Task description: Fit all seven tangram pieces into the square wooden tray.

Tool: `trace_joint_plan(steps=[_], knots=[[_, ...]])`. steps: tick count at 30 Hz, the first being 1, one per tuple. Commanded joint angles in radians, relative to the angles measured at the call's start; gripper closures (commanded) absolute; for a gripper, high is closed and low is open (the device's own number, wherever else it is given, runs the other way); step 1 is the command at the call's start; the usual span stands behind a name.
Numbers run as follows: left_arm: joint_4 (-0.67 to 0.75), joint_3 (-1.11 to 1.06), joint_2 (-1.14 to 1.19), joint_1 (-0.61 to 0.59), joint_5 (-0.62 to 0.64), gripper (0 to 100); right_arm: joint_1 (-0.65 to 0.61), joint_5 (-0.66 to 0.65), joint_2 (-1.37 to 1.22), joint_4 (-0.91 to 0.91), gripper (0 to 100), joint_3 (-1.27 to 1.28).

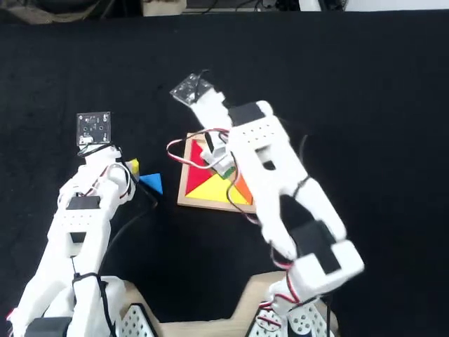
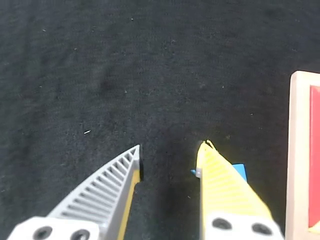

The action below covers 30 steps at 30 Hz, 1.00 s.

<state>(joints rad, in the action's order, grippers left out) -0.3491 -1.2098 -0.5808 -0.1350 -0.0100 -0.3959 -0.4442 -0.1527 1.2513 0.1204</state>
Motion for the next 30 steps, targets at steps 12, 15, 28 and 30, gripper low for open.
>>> trace_joint_plan(steps=[12, 15, 28, 30], knots=[[0.018, 0.008, -0.002, 0.036, -0.002, 81, 0.021, 0.014, -0.288, 0.038, 98.6, -0.364], [0.017, 0.008, -0.002, 0.036, -0.002, 81, 0.041, 0.021, -0.348, 0.026, 98.6, -0.409], [0.018, 0.008, -0.002, 0.036, 0.0, 81, 0.064, 0.026, -0.446, 0.092, 93.8, -0.503], [0.018, 0.008, -0.002, 0.036, 0.0, 81, 0.064, 0.026, -0.446, 0.092, 86.1, -0.493]])
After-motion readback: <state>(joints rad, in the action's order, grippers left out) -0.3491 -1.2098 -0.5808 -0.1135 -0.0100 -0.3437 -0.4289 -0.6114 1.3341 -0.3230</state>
